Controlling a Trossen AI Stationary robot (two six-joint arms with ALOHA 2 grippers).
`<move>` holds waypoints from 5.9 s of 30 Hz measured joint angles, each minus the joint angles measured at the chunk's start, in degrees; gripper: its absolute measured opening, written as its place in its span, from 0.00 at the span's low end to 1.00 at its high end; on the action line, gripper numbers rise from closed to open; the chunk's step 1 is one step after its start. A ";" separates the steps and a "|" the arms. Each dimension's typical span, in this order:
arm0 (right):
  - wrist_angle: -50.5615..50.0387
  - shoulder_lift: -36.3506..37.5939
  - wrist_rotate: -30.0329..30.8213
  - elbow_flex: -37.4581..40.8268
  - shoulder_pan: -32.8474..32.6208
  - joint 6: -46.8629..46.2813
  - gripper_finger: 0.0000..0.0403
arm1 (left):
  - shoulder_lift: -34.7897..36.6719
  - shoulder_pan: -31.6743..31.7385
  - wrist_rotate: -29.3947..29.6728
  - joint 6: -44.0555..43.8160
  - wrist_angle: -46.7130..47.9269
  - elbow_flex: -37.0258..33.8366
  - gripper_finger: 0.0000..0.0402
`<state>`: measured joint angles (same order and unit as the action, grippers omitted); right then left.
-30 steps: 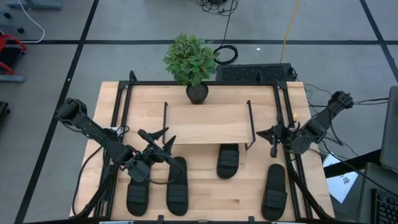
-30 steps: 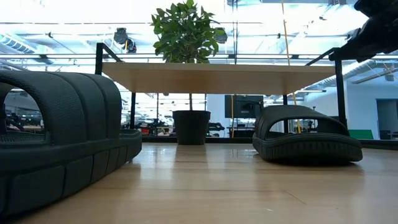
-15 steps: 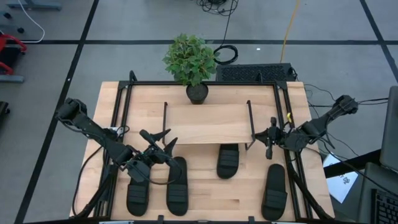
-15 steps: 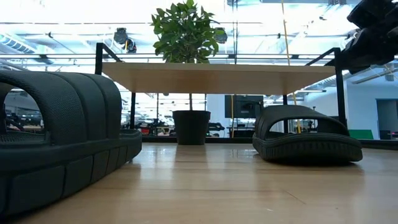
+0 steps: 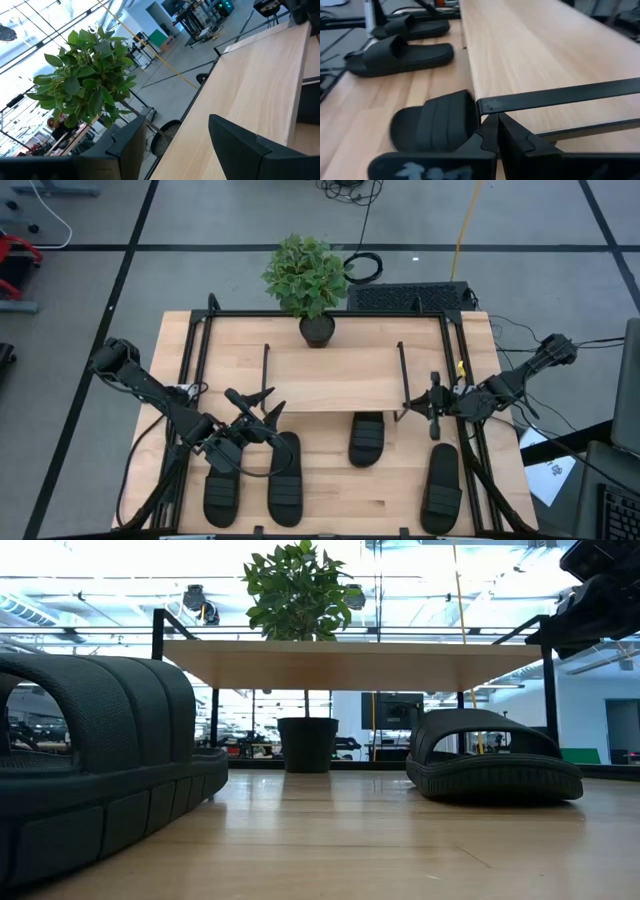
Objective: Pick and place slides into the shelf
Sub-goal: Adjust the shelf, then adjust the black slides under the shelf
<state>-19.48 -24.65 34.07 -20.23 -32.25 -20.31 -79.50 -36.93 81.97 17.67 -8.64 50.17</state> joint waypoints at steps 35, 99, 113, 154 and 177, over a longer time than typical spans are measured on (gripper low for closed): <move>-2.40 0.42 4.48 -0.04 -0.04 -5.73 0.00 | 0.00 0.11 -2.89 -0.41 0.09 0.02 0.56; 56.14 -38.10 -10.13 7.63 -18.99 4.03 0.00 | 0.00 3.87 -13.53 -4.45 2.95 0.02 0.56; 69.97 -61.71 -4.96 1.87 -17.76 -0.04 0.00 | 0.00 3.85 -13.40 -4.34 2.84 0.02 0.56; 72.64 -70.72 2.86 -1.13 -16.01 -6.63 0.00 | 0.00 3.82 -14.64 -4.65 2.91 0.02 0.56; 51.34 -80.60 10.02 -15.93 -17.20 -23.89 0.00 | 0.00 3.82 -14.67 -4.73 2.86 0.02 0.56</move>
<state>31.86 -105.26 44.09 -36.16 -49.45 -44.20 -79.50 -33.10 67.31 12.94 -5.78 50.19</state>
